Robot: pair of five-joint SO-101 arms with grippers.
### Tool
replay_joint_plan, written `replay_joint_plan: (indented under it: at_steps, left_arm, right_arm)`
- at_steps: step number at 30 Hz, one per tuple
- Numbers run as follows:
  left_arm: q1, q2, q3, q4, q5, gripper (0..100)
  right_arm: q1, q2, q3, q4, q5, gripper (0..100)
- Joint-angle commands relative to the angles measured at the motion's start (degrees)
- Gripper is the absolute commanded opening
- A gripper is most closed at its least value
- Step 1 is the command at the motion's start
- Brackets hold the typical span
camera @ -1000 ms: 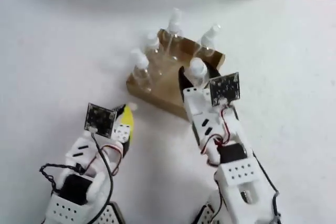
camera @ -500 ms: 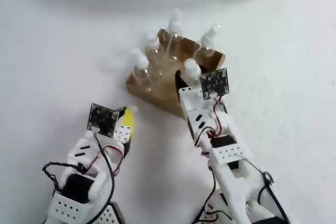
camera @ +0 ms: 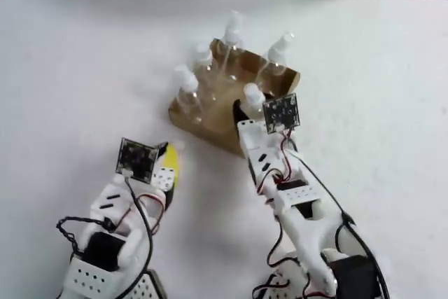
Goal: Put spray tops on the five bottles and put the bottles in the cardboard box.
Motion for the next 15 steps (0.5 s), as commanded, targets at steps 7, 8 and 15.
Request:
replay_joint_plan:
  at_steps: [7,8,15]
  left_arm:
    - [-0.4,-0.48,-0.18,-1.58,-0.53,2]
    - [-0.4,-0.48,-0.18,-1.58,-0.53,2]
    - [-0.4,-0.48,-0.18,-1.58,-0.53,2]
  right_arm:
    - [0.48,3.47,-2.37,-0.92,0.7,1.5]
    - [0.48,4.26,-2.73,-0.92,0.7,1.5]
    - [0.48,8.13,-4.4,-1.27,0.7,1.6]
